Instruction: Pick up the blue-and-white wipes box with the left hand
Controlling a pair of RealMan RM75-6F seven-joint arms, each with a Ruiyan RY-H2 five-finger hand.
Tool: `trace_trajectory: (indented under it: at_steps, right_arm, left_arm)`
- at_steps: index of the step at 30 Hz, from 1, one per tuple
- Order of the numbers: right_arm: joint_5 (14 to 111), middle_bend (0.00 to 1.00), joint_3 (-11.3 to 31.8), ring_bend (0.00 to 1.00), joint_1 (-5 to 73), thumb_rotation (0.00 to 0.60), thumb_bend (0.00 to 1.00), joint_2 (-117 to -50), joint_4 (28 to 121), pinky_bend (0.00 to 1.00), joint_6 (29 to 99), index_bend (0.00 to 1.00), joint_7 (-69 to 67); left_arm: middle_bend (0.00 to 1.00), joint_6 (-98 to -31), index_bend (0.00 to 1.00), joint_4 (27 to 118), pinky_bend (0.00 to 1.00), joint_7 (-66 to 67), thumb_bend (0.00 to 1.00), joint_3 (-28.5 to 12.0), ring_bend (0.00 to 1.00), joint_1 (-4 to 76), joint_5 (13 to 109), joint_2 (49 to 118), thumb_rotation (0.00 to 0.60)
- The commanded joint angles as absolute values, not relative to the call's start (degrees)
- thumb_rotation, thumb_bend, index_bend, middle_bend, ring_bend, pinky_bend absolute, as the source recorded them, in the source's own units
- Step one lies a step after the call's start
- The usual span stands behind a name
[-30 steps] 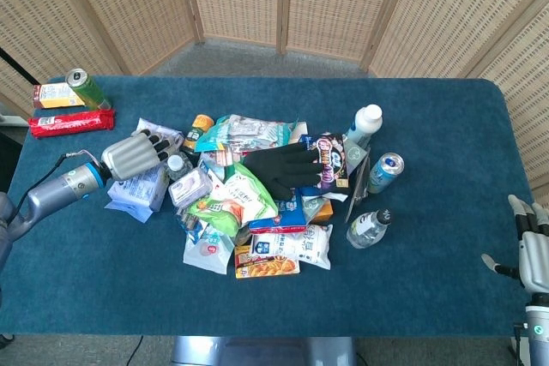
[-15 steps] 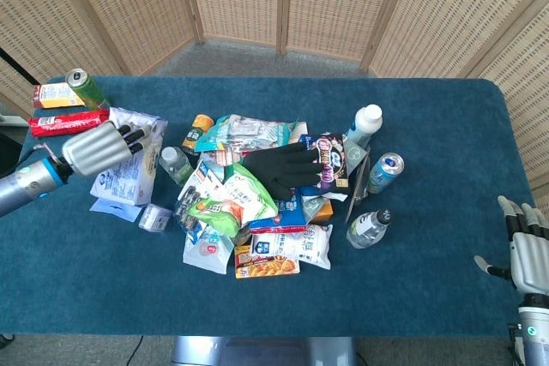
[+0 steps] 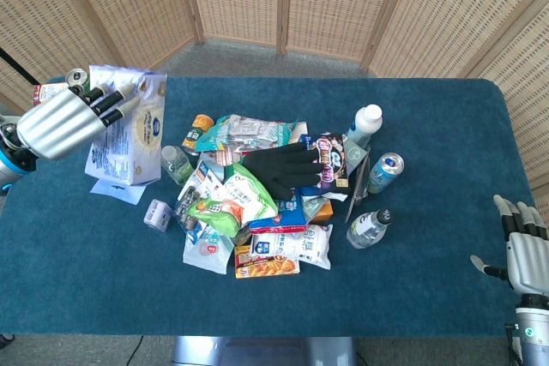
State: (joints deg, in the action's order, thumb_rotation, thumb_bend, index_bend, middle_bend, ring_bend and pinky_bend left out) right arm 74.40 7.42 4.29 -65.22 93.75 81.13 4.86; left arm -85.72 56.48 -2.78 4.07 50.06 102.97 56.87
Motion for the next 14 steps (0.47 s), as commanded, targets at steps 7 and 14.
trace_trajectory:
  at_steps: [7, 14]
  right_arm:
    - [74.5, 0.00, 7.3, 0.00, 4.3, 0.600, 0.00, -65.1, 93.8, 0.00, 80.9, 0.00, 4.7]
    - [74.5, 0.00, 7.4, 0.00, 4.4, 0.600, 0.00, -65.1, 93.8, 0.00, 81.0, 0.00, 4.7]
  left_arm:
    - [0.95, -84.0, 1.00, 66.1, 0.92, 1.2, 0.10, -0.9, 0.95, 50.2, 100.8, 51.8, 0.600]
    - [0.94, -83.1, 1.00, 66.0, 0.92, 1.7, 0.10, -2.2, 0.95, 49.5, 101.1, 52.9, 0.600]
